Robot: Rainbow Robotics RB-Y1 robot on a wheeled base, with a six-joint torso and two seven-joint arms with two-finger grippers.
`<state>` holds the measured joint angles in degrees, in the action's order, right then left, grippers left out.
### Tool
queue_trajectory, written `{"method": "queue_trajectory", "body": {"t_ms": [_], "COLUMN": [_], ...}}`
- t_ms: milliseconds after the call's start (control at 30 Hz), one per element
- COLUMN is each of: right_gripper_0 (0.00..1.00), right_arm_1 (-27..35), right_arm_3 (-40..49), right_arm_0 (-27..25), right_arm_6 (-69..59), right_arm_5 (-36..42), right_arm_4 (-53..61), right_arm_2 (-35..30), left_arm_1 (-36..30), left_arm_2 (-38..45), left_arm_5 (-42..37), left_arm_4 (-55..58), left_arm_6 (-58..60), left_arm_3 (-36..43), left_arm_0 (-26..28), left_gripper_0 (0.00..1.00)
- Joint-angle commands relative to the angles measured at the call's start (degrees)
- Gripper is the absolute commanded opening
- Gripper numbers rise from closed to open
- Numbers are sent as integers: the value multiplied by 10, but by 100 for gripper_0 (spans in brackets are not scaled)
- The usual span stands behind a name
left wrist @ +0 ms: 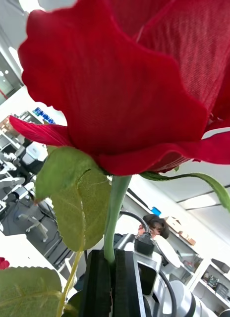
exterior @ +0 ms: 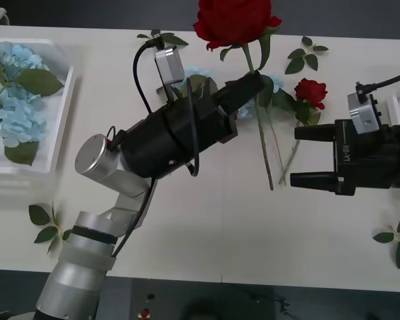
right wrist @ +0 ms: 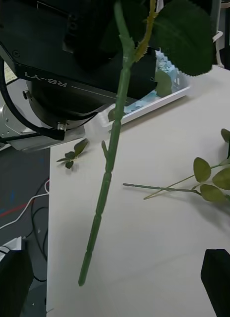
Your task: Put the red flowers into the right box and the blue flowers into the left box
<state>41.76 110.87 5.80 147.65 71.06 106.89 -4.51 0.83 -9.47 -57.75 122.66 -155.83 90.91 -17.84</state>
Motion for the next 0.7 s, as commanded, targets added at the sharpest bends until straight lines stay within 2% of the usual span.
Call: {"method": "queue_trajectory", "body": {"t_ms": [33, 367, 700], "right_gripper_0": [100, 100, 100], "right_arm_1": [-9, -79, -90], "right_arm_3": [15, 14, 14], "right_arm_0": [23, 30, 34], "right_arm_6": [-5, -17, -69], "right_arm_5": [-22, -29, -35], "right_arm_4": [-5, -75, -98], "right_arm_2": [23, 35, 49], "left_arm_1": [2, 2, 2], "left_arm_2": [-10, -14, -19], "left_arm_5": [-5, -11, -11], "left_arm_4": [4, 4, 3], "left_arm_6": [8, 8, 8], "left_arm_3": [-8, -19, -18], "left_arm_0": [-15, -4, 3], "left_gripper_0": [0, 0, 0]}}
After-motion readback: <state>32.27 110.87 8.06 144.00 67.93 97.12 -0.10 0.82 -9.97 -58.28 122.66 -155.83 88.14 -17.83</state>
